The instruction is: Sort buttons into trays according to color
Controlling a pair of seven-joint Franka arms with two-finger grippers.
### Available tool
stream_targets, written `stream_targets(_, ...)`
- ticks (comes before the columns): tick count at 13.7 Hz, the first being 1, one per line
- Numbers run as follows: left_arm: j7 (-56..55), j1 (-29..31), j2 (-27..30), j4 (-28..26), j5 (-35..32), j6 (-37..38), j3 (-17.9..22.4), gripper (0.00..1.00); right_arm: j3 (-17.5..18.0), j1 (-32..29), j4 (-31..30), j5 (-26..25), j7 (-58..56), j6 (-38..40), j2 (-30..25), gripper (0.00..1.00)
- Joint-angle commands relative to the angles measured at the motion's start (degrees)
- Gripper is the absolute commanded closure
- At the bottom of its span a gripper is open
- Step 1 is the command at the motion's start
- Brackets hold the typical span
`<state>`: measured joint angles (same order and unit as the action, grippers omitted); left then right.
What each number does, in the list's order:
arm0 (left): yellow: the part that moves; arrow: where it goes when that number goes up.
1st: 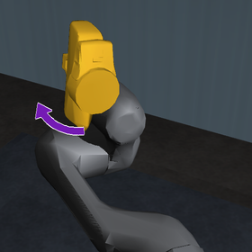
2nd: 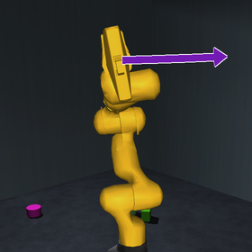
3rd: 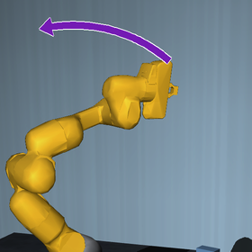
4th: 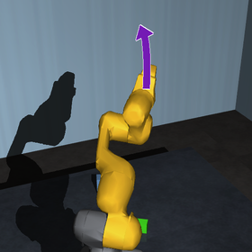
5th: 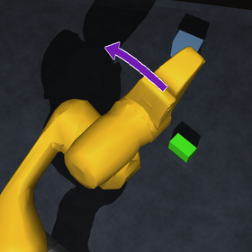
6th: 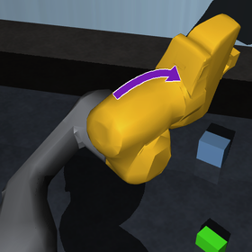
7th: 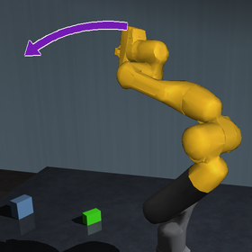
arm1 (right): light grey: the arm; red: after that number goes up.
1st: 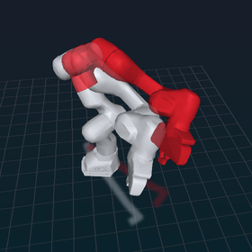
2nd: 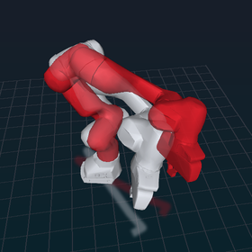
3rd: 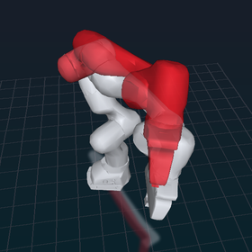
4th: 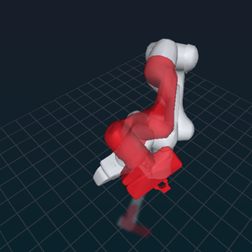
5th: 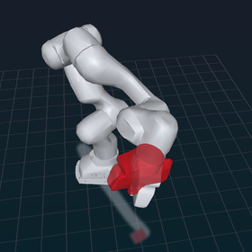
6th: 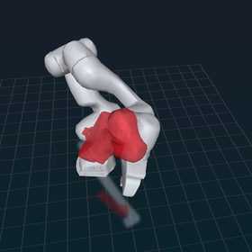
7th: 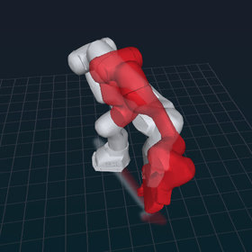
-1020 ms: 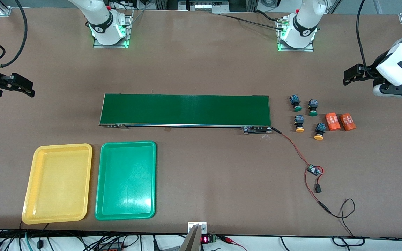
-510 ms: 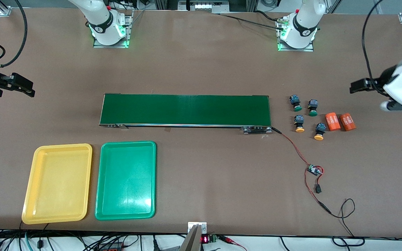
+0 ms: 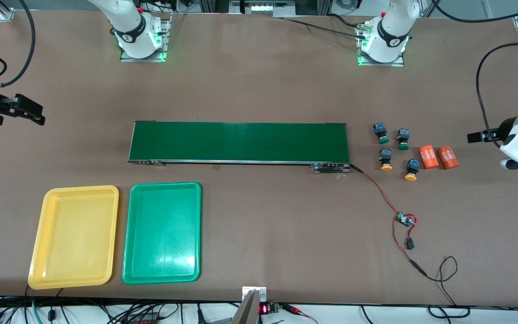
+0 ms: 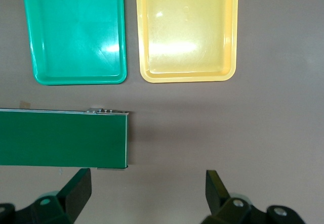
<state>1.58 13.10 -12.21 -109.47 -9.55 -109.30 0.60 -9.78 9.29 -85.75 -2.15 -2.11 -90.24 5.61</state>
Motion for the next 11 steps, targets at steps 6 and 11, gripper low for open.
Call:
stream_targets(6, 1.0, 7.1, -1.7, -21.4, -1.4, -39.5, -0.6, 0.03, 0.4, -0.2, -1.1, 0.3, -0.4, 0.2, -1.1, 0.0)
stream_targets(11, 1.0, 8.5, -6.6, -21.4, -1.4, -42.3, -0.7, 0.06, 0.4, -0.2, -1.2, 0.3, -0.4, 0.2, -1.1, 0.0)
